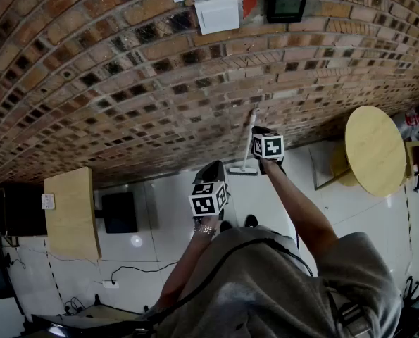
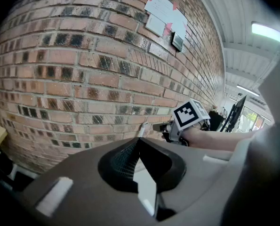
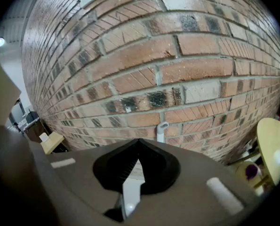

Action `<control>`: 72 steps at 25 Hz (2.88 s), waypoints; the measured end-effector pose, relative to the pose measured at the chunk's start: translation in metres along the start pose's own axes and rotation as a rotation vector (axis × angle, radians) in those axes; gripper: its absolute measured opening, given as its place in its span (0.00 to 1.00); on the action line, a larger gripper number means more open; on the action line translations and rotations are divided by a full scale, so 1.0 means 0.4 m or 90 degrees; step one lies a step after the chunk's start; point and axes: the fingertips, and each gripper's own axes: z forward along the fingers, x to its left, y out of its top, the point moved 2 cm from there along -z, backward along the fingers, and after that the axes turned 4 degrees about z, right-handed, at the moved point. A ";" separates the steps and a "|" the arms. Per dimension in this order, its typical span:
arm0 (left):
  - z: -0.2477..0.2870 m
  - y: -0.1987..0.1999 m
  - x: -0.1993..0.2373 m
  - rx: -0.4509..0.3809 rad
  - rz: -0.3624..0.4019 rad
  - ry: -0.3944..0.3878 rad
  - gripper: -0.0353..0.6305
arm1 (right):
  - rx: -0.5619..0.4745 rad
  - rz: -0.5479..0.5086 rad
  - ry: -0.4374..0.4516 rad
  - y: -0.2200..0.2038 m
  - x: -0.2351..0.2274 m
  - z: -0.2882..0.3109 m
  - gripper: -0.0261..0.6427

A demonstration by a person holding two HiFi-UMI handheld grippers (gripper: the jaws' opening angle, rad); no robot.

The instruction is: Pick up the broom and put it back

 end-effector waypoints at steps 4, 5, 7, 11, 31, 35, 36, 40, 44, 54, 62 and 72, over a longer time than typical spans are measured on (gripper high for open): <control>0.015 -0.013 0.023 0.010 -0.014 0.014 0.01 | 0.041 -0.037 -0.042 0.027 -0.105 0.122 0.04; 0.015 -0.019 0.029 0.014 -0.018 0.018 0.01 | 0.057 -0.043 -0.051 0.023 -0.126 0.150 0.08; 0.009 -0.029 0.044 0.018 -0.026 0.029 0.01 | 0.089 -0.039 -0.063 0.005 -0.160 0.202 0.14; 0.004 -0.035 0.081 0.020 -0.043 0.051 0.01 | 0.120 -0.039 -0.067 0.006 -0.181 0.286 0.22; 0.006 -0.021 0.077 0.009 -0.030 0.043 0.01 | 0.070 -0.087 -0.026 -0.140 -0.111 0.162 0.18; 0.012 0.008 0.050 -0.008 -0.011 0.022 0.01 | 0.042 -0.099 -0.018 -0.190 -0.052 0.040 0.18; 0.013 0.014 0.042 -0.012 -0.007 0.018 0.01 | 0.032 -0.098 -0.017 -0.188 -0.039 0.009 0.18; 0.022 0.031 0.006 -0.023 0.004 -0.001 0.01 | -0.003 -0.078 -0.023 -0.135 0.012 -0.123 0.18; 0.032 0.041 -0.039 -0.027 0.018 -0.028 0.01 | -0.004 -0.056 -0.028 -0.088 0.062 -0.227 0.18; 0.007 0.045 -0.115 -0.029 0.064 -0.081 0.01 | -0.011 -0.069 0.014 -0.076 0.187 -0.334 0.18; -0.016 0.052 -0.122 -0.048 0.051 -0.089 0.01 | -0.010 -0.073 0.011 -0.085 0.206 -0.364 0.18; -0.031 0.046 -0.102 -0.045 0.046 -0.081 0.01 | -0.004 -0.083 0.004 -0.085 0.200 -0.346 0.18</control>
